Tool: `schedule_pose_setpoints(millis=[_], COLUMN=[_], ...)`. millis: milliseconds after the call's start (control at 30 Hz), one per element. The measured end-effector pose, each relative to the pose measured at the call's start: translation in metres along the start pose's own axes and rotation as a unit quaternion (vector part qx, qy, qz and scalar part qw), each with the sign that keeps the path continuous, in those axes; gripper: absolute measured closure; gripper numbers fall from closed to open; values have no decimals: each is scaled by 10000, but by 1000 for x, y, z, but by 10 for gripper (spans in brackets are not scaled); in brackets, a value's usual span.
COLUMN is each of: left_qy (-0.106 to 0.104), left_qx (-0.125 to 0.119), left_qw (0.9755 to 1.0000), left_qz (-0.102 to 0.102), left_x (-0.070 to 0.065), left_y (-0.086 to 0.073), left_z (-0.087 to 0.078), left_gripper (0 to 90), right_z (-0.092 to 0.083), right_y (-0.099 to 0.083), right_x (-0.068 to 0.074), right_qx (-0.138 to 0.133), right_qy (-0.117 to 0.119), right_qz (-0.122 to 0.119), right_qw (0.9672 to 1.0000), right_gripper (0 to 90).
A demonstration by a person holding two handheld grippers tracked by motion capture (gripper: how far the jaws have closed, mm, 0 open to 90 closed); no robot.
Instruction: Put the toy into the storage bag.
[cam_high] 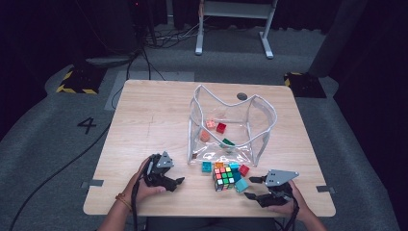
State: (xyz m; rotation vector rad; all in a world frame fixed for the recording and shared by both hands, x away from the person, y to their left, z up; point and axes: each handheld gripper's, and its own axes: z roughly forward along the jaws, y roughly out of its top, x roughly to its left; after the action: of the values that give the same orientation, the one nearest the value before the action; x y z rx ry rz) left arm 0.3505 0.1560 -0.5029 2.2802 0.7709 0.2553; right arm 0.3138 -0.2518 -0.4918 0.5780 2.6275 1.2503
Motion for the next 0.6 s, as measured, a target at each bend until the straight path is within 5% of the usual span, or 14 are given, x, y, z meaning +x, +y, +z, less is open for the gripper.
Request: schedule_pose_setpoints(millis=[600], left_qy=[-5], left_qx=[6], left_qw=[10000], left_qz=[33], left_x=[0], left_y=[0], left_z=[0], left_gripper=[138], right_z=[28], right_y=[9], right_x=[3], right_qx=[137], right_qy=[-84], right_qz=[-13], right_qw=[9999], right_gripper=[358])
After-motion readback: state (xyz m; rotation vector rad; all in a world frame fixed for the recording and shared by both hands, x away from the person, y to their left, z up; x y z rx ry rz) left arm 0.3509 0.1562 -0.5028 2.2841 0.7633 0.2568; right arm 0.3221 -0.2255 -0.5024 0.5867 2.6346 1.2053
